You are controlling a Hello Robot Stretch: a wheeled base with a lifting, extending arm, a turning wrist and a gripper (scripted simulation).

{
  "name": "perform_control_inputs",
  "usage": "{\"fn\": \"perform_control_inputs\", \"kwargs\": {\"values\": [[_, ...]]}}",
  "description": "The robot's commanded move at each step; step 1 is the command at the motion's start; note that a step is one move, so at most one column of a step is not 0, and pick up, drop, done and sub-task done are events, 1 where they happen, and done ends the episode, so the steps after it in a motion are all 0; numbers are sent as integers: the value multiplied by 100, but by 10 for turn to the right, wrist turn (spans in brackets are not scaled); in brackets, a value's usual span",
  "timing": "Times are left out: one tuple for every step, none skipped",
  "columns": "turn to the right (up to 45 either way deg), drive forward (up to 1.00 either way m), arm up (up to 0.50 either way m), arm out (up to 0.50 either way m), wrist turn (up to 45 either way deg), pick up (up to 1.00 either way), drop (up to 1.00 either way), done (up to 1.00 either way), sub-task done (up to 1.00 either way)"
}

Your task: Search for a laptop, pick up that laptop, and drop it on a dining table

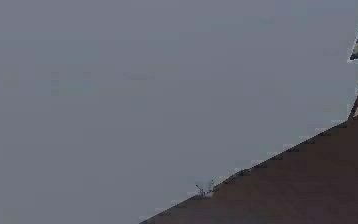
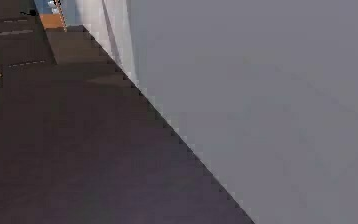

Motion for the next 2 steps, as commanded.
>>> {"fn": "perform_control_inputs", "kwargs": {"values": [[450, 0, 0, 0, 0, 0, 0, 0, 0], [60, 0, 0, 0, 0, 0, 0, 0, 0]]}}
